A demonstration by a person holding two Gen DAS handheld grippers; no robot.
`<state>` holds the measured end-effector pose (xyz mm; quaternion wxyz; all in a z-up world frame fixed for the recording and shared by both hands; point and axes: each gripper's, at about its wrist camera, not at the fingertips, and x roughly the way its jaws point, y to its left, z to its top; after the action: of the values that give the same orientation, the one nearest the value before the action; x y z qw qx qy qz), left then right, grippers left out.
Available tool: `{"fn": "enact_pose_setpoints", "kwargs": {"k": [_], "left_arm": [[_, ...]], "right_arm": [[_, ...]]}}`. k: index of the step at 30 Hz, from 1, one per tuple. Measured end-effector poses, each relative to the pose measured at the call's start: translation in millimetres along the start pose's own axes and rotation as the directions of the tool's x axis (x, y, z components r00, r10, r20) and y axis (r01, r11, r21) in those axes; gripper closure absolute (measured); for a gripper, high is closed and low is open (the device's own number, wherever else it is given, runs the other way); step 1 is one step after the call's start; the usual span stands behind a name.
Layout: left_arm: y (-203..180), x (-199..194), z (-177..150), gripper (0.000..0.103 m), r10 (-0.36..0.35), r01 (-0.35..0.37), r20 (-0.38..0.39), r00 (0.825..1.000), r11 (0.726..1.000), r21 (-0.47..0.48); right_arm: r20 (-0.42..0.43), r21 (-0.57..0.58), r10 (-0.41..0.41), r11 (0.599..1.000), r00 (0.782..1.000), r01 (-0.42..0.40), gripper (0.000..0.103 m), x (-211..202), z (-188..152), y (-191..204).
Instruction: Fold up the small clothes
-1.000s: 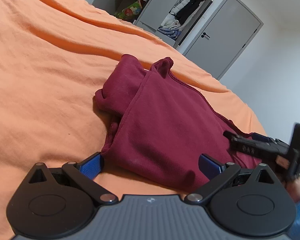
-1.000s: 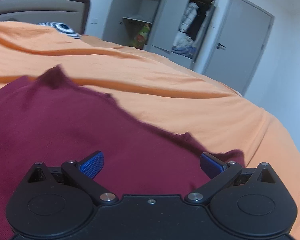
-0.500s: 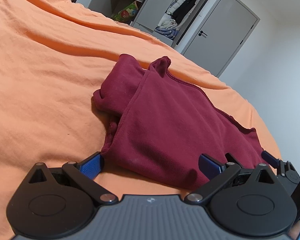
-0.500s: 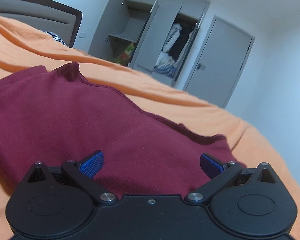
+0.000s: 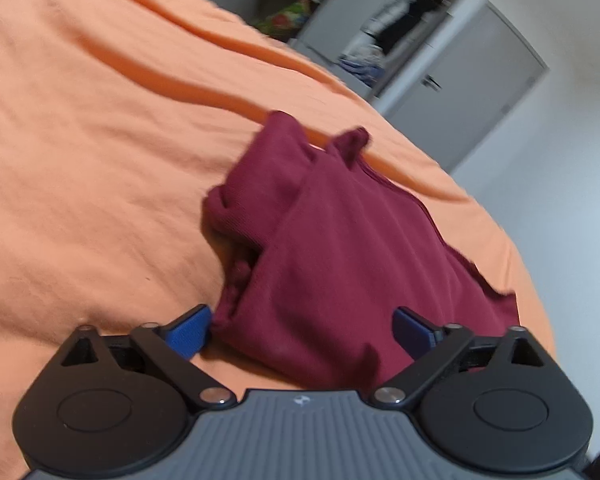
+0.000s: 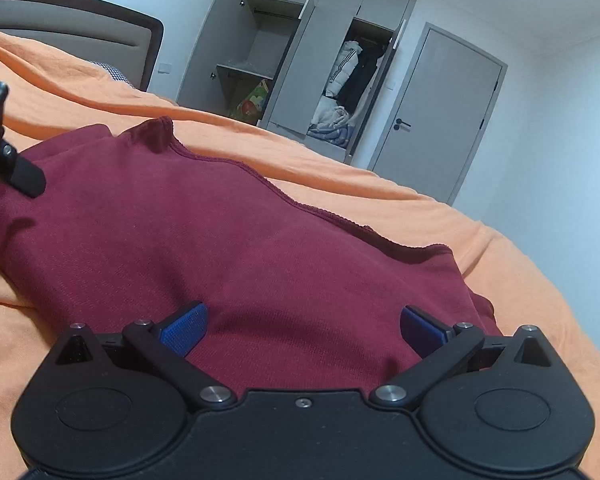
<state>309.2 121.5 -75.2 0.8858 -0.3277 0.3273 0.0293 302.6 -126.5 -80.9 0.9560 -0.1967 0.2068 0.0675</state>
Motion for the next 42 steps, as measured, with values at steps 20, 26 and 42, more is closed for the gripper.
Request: {"fn": "enact_pose_setpoints", "kwargs": {"k": [20,26,42], "left_arm": [[18.0,25.2,31.7,0.082,0.013,-0.007,0.045,0.999,0.99,-0.143],[6.0,19.0,32.8,0.086,0.012,-0.007,0.074,0.997,0.998,-0.065],[-132.9,-9.6,59.4,0.088,-0.285,0.243,0.078,0.955,0.908,0.341]], "right_arm": [[0.001,0.02,0.011,1.0,1.0,-0.011,0.001,2.2,-3.3,-1.6],[0.006,0.026,0.012,1.0,1.0,-0.012,0.001,2.1,-4.0,-0.8],[0.01,0.132,-0.044,0.99,0.999,0.042,0.001,-21.8,6.9,-48.6]]}}
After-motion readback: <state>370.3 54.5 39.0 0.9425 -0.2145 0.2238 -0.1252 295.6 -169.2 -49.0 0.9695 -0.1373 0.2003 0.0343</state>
